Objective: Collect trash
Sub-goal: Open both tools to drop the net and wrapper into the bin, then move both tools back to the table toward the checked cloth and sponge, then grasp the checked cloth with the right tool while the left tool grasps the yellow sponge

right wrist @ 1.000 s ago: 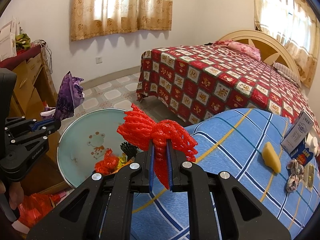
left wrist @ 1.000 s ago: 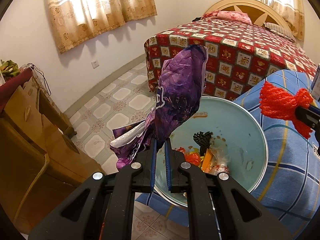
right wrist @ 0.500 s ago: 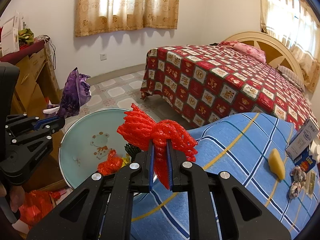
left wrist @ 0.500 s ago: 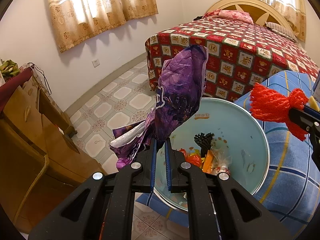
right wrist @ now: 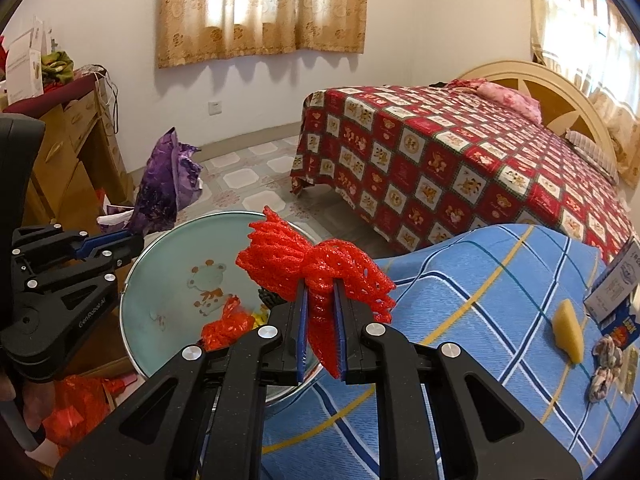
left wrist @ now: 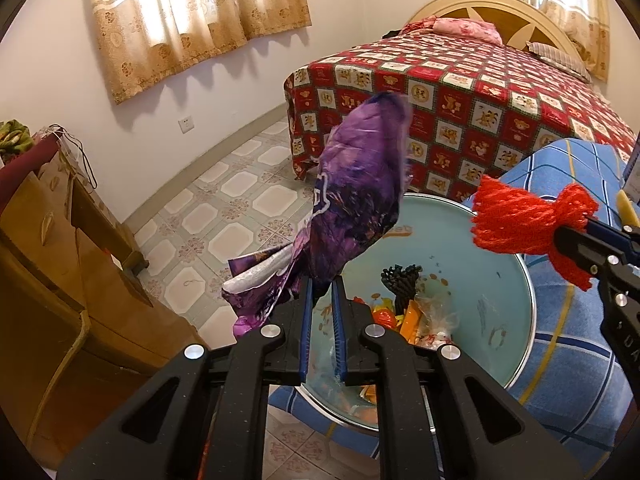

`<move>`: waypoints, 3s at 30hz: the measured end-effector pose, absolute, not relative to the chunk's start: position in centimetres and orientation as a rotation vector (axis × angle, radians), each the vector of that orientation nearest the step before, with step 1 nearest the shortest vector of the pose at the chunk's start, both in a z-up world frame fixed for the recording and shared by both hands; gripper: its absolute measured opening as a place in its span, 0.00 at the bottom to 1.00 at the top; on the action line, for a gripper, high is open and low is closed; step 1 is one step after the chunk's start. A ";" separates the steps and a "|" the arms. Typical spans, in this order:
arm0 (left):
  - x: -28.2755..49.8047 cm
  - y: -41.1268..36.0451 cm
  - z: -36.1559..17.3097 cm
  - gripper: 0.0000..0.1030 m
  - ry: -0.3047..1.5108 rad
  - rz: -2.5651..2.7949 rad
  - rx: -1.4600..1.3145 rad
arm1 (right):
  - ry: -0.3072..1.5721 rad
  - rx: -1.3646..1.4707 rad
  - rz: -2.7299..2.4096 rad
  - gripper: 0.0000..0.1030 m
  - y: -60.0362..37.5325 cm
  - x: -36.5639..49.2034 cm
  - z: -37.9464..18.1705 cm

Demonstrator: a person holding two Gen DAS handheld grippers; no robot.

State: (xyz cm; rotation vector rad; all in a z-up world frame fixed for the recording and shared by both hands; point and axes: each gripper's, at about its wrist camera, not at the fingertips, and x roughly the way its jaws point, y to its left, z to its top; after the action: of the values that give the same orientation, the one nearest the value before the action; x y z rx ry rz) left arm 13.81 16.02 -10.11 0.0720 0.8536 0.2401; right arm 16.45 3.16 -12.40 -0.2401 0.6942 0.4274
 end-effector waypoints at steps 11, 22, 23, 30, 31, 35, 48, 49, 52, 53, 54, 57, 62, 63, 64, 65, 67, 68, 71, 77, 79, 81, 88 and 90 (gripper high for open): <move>13.5 15.9 -10.0 0.44 0.837 0.234 0.070 | 0.699 -0.212 0.454 0.36 3.1 16.5 -12.8; 13.5 13.9 -10.2 0.65 0.837 0.203 0.068 | 0.680 -0.183 0.349 0.50 -1.9 14.8 -11.9; 13.8 13.2 -10.3 0.65 0.842 0.191 0.065 | 0.679 -0.175 0.312 0.50 -3.5 14.6 -11.7; 15.8 7.2 -10.8 0.66 0.867 0.109 0.096 | 0.711 -0.061 -0.086 0.50 -17.0 15.8 -11.5; 16.3 6.1 -10.9 0.66 0.874 0.093 0.099 | 0.721 -0.050 -0.121 0.50 -18.1 16.0 -11.7; 17.6 1.6 -10.7 0.66 0.880 0.029 0.120 | 0.781 0.044 -0.252 0.50 -23.5 18.0 -13.1; 21.5 -10.3 -10.4 0.66 0.891 -0.126 0.180 | 0.870 0.150 -0.170 0.18 -28.9 19.9 -16.3; 21.8 -11.1 -10.4 0.66 0.891 -0.134 0.185 | 0.856 0.150 -0.163 0.17 -29.4 19.2 -15.9; 22.8 -13.6 -10.4 0.66 0.884 -0.160 0.201 | 0.803 0.151 -0.152 0.17 -30.4 17.0 -14.9; 23.3 -14.6 -10.5 0.66 0.883 -0.168 0.208 | 0.786 0.147 -0.156 0.17 -30.6 16.5 -14.5; 23.6 -15.2 -10.6 0.66 0.885 -0.174 0.209 | 0.775 0.145 -0.158 0.17 -30.8 16.0 -14.3; 24.8 -17.7 -11.2 0.66 0.898 -0.194 0.217 | 0.746 0.146 -0.173 0.17 -31.4 14.8 -13.6; 26.0 -19.9 -13.0 0.58 0.929 -0.206 0.233 | 0.736 0.147 -0.165 0.17 -32.7 13.8 -13.1; 26.1 -20.1 -13.2 0.54 0.926 -0.210 0.231 | 0.737 0.149 -0.160 0.18 -32.8 13.8 -13.2; 26.0 -20.4 -13.2 0.42 0.918 -0.227 0.226 | 0.737 0.150 -0.157 0.18 -33.2 13.5 -13.1; 25.9 -20.6 -13.2 0.30 0.919 -0.252 0.224 | 0.738 0.148 -0.153 0.18 -33.3 13.4 -13.0; 25.7 -21.2 -13.3 0.25 0.913 -0.265 0.232 | 0.741 0.150 -0.146 0.18 -33.2 13.4 -13.2; 25.6 -21.4 -13.4 0.24 0.905 -0.265 0.238 | 0.743 0.152 -0.140 0.18 -33.2 13.5 -13.4; 25.7 -21.5 -13.6 0.16 0.894 -0.276 0.233 | 0.744 0.153 -0.131 0.18 -32.7 13.6 -13.7; 25.0 -20.1 -12.1 0.10 0.874 -0.300 0.198 | 0.734 0.148 -0.128 0.18 -32.0 13.3 -13.5; 24.4 -19.0 -11.2 0.10 0.859 -0.292 0.190 | 0.729 0.143 -0.125 0.18 -31.6 13.2 -13.3; 23.8 -17.8 -10.6 0.10 0.844 -0.279 0.188 | 0.723 0.137 -0.116 0.18 -31.0 13.1 -13.0; 21.2 -12.6 -8.7 0.10 0.805 -0.208 0.180 | 0.710 0.113 -0.071 0.18 -28.4 13.2 -12.5; 20.7 -11.3 -8.4 0.11 0.804 -0.194 0.180 | 0.705 0.107 -0.055 0.18 -27.4 13.3 -12.5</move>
State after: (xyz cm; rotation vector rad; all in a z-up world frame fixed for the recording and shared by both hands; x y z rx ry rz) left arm 20.68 -11.27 -8.44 0.1796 0.8035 -0.1936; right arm 13.32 -27.42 -12.48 0.1073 0.7048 -0.0547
